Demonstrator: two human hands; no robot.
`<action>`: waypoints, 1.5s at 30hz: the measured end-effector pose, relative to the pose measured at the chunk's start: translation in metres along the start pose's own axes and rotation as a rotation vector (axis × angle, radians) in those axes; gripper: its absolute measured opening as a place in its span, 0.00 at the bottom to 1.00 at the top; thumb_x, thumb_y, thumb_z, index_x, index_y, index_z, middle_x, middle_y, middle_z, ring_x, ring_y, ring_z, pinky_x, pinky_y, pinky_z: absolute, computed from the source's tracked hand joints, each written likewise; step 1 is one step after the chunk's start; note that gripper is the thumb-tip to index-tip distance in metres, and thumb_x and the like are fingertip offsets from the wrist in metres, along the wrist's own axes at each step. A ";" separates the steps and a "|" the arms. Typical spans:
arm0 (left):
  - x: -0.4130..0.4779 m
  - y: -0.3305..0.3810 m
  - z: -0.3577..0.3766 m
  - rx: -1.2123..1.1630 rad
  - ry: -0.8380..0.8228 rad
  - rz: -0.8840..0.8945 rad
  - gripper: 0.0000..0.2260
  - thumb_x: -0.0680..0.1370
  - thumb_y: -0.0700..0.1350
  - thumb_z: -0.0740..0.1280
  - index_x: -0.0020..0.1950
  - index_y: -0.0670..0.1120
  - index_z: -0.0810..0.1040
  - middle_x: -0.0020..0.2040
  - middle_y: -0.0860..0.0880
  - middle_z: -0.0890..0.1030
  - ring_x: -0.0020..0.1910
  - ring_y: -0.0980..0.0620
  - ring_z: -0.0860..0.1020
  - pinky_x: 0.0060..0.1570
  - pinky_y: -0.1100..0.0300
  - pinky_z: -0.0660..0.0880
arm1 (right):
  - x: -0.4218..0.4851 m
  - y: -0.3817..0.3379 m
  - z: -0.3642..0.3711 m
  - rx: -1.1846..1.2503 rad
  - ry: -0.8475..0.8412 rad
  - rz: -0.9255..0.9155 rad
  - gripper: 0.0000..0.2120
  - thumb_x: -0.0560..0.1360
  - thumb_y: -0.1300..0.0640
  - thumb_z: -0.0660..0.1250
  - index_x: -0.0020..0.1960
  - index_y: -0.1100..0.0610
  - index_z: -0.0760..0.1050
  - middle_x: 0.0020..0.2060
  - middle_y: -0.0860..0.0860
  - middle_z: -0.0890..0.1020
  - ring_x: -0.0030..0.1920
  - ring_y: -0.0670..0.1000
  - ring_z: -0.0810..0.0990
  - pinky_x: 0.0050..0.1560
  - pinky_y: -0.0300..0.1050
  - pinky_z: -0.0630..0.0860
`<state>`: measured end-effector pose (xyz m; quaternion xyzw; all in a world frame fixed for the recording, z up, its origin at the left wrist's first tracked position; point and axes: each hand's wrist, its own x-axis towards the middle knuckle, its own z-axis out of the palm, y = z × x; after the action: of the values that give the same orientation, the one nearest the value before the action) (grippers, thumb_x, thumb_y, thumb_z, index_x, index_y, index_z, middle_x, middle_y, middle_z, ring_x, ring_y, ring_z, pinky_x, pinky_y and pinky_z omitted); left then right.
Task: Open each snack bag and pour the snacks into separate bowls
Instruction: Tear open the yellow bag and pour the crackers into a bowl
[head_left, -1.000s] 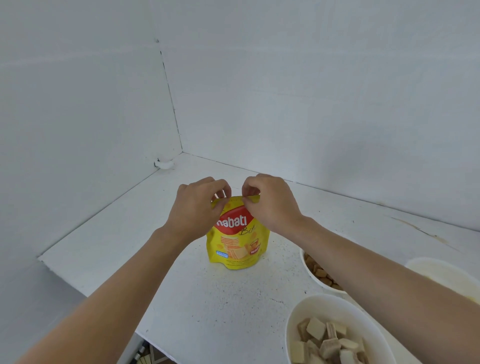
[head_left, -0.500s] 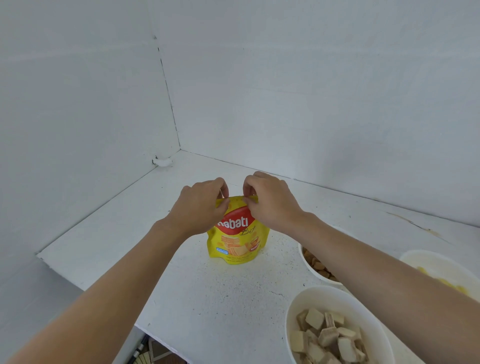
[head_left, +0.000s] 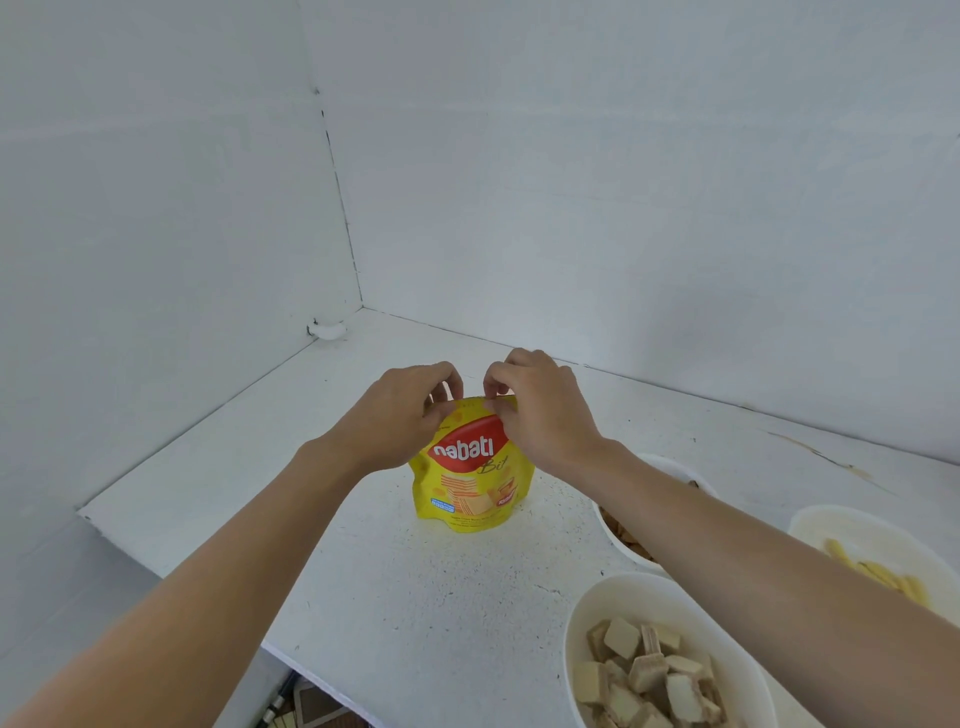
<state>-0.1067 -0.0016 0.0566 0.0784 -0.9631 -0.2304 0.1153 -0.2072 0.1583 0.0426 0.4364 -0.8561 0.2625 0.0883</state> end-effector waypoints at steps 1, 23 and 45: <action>0.000 0.000 0.000 0.005 -0.003 0.000 0.03 0.83 0.43 0.65 0.55 0.49 0.77 0.48 0.51 0.81 0.46 0.51 0.79 0.47 0.54 0.80 | -0.001 0.000 0.001 -0.016 0.019 -0.020 0.02 0.78 0.58 0.68 0.48 0.53 0.79 0.46 0.48 0.77 0.52 0.51 0.74 0.56 0.53 0.69; -0.009 0.001 0.004 0.082 0.076 -0.030 0.04 0.82 0.47 0.66 0.53 0.48 0.76 0.49 0.51 0.80 0.46 0.51 0.78 0.42 0.61 0.75 | -0.006 -0.011 0.003 -0.233 0.001 -0.115 0.07 0.74 0.62 0.66 0.51 0.55 0.73 0.49 0.49 0.75 0.52 0.53 0.72 0.49 0.49 0.67; -0.012 -0.002 0.003 -0.167 0.089 -0.104 0.03 0.80 0.43 0.69 0.48 0.51 0.78 0.44 0.56 0.79 0.42 0.58 0.77 0.37 0.69 0.70 | -0.004 0.003 0.009 -0.081 0.098 -0.144 0.03 0.78 0.57 0.67 0.46 0.54 0.78 0.41 0.48 0.80 0.49 0.52 0.75 0.53 0.52 0.70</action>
<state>-0.0953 0.0002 0.0510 0.1284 -0.9291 -0.3117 0.1521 -0.2070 0.1579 0.0327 0.4795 -0.8271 0.2415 0.1664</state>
